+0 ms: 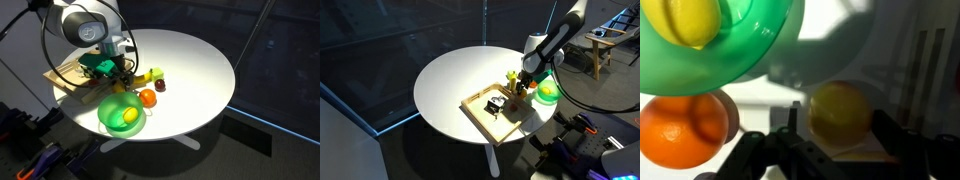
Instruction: Put the yellow ball into the green bowl
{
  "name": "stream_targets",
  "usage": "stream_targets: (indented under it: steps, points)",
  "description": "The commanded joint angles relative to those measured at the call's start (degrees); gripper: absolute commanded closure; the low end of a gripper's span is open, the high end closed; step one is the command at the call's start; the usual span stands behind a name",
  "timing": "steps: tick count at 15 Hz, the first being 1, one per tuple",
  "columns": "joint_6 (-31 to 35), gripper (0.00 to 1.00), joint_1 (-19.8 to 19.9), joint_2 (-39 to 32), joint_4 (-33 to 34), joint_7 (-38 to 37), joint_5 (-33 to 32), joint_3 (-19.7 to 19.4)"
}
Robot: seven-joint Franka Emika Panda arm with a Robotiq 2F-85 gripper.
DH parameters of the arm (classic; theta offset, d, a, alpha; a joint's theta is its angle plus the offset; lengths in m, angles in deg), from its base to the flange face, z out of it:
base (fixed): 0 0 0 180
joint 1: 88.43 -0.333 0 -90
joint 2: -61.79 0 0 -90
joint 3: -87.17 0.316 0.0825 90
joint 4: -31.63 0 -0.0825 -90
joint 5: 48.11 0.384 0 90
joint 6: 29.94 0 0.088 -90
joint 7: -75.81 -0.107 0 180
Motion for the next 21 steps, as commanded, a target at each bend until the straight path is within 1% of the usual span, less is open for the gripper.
stream_targets:
  steps: [1,2,3,11,21]
  points:
    - [-0.47,0.53,0.36,-0.80,1.39,0.43,-0.51,0.16]
    - [-0.50,0.59,0.35,-0.78,1.44,0.41,-0.50,0.17]
    - [-0.53,0.61,0.35,-0.74,1.53,0.38,-0.49,0.17]
    - [-2.35,0.62,0.51,1.28,0.70,0.40,-0.31,0.17]
    - [-4.47,0.62,-0.32,6.18,-0.87,-0.63,-1.44,-1.32]
